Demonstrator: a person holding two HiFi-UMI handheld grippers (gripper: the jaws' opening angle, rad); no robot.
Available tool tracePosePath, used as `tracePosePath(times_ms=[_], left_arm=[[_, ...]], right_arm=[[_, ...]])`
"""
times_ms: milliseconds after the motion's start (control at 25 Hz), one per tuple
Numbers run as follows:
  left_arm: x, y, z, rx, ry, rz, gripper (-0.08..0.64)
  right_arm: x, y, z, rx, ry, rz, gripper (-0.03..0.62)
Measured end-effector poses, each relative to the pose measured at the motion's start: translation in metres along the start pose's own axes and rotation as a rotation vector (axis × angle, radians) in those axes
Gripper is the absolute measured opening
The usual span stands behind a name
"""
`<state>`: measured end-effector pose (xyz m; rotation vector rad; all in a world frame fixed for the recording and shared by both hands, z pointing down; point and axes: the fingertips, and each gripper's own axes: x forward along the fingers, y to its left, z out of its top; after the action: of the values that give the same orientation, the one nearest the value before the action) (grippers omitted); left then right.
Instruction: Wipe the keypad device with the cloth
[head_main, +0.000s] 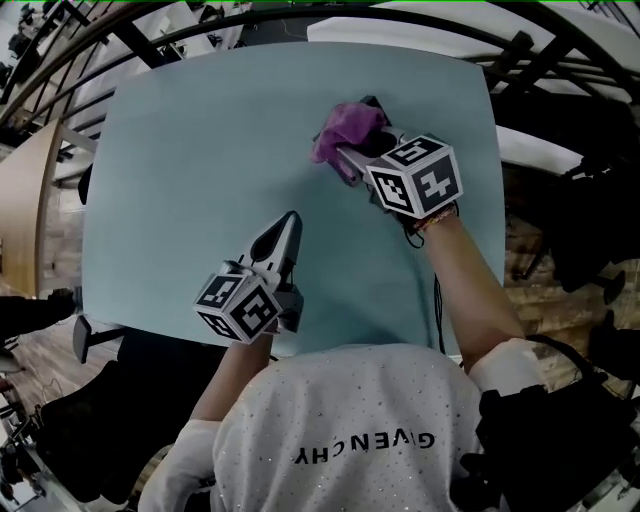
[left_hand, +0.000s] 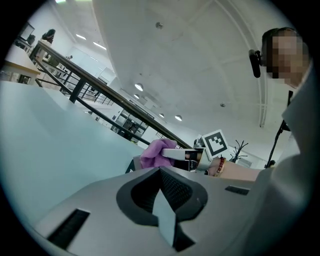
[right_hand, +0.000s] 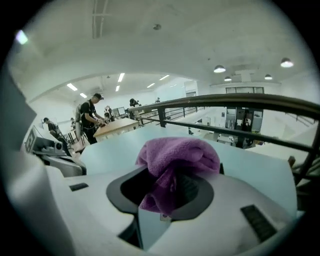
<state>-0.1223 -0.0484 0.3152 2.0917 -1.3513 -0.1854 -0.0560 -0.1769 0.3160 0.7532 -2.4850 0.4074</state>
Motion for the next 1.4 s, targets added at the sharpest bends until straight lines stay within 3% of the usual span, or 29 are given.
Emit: tracePosePath(times_ms=[280,520,840,1080,1280,1400], left_arm=[[-0.005,0.034,0.008,0.054,-0.012,-0.013,0.012],[-0.008,0.076,0.006,-0.031,-0.022,-0.011,0.012],[-0.016,0.121,-0.006,-0.082,-0.005,0.002,0.012],[-0.013,0.128,-0.009,-0.086,-0.005,-0.004,0.012],[-0.013,0.136,-0.014,-0.121,-0.023,0.010,0.012],[-0.011,0.140,-0.021,-0.125,-0.026,0.016,0.012]], right_arm=[[0.030,0.009,0.014,-0.178,0.099,-0.068,0.120],[0.061,0.009,0.005,-0.285,0.230,-0.114,0.121],[0.079,-0.011,-0.002,-0.261,0.313,-0.188,0.121],[0.078,-0.037,0.002,-0.226,0.342,-0.228,0.121],[0.066,-0.075,0.000,-0.209,0.361,-0.304,0.121],[0.062,-0.100,-0.005,-0.144,0.342,-0.330,0.121]])
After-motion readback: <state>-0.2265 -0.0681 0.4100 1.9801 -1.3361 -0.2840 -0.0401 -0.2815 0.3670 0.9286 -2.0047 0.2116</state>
